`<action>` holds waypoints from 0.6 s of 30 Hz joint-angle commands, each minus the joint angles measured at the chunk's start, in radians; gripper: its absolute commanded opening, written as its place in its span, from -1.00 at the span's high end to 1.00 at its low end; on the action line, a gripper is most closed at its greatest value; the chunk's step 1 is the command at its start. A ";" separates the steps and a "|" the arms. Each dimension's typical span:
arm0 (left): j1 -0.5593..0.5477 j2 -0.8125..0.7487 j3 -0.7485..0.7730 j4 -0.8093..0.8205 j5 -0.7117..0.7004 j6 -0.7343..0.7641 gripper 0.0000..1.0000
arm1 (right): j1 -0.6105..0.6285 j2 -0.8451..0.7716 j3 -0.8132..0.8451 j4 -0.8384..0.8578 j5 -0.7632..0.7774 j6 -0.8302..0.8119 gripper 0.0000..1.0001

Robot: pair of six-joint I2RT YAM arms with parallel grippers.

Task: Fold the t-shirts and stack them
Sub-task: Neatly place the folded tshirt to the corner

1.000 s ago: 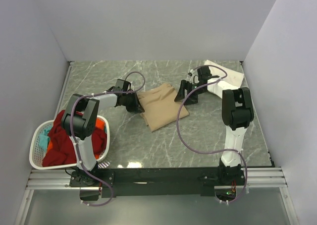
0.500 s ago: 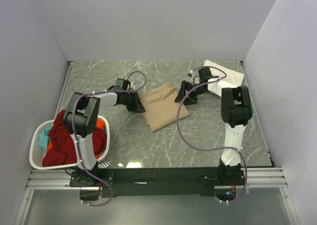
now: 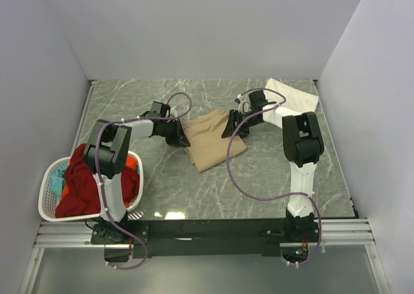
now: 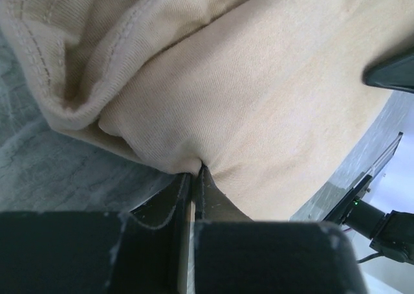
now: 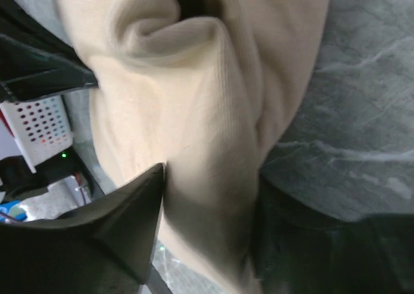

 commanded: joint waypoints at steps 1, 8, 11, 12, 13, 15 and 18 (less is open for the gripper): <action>-0.011 0.059 -0.002 -0.054 -0.034 0.044 0.99 | 0.024 0.056 -0.027 -0.019 0.066 -0.014 -0.12; -0.009 0.062 0.007 -0.051 -0.026 0.037 0.91 | 0.028 0.030 -0.005 -0.023 0.106 0.006 0.67; -0.009 0.061 0.011 -0.053 -0.026 0.036 0.50 | 0.030 0.001 0.010 -0.037 0.133 0.004 1.00; -0.005 0.057 0.011 -0.053 -0.029 0.034 0.26 | 0.028 -0.016 0.016 -0.042 0.144 0.003 1.00; -0.003 0.056 0.011 -0.051 -0.029 0.031 0.15 | 0.028 -0.024 0.022 -0.048 0.153 0.000 1.00; 0.004 0.044 0.008 -0.050 -0.034 0.027 -0.12 | 0.028 -0.050 0.045 -0.077 0.193 -0.006 1.00; 0.015 -0.002 -0.013 -0.036 -0.052 0.021 -0.42 | 0.025 -0.076 0.082 -0.121 0.245 -0.019 1.00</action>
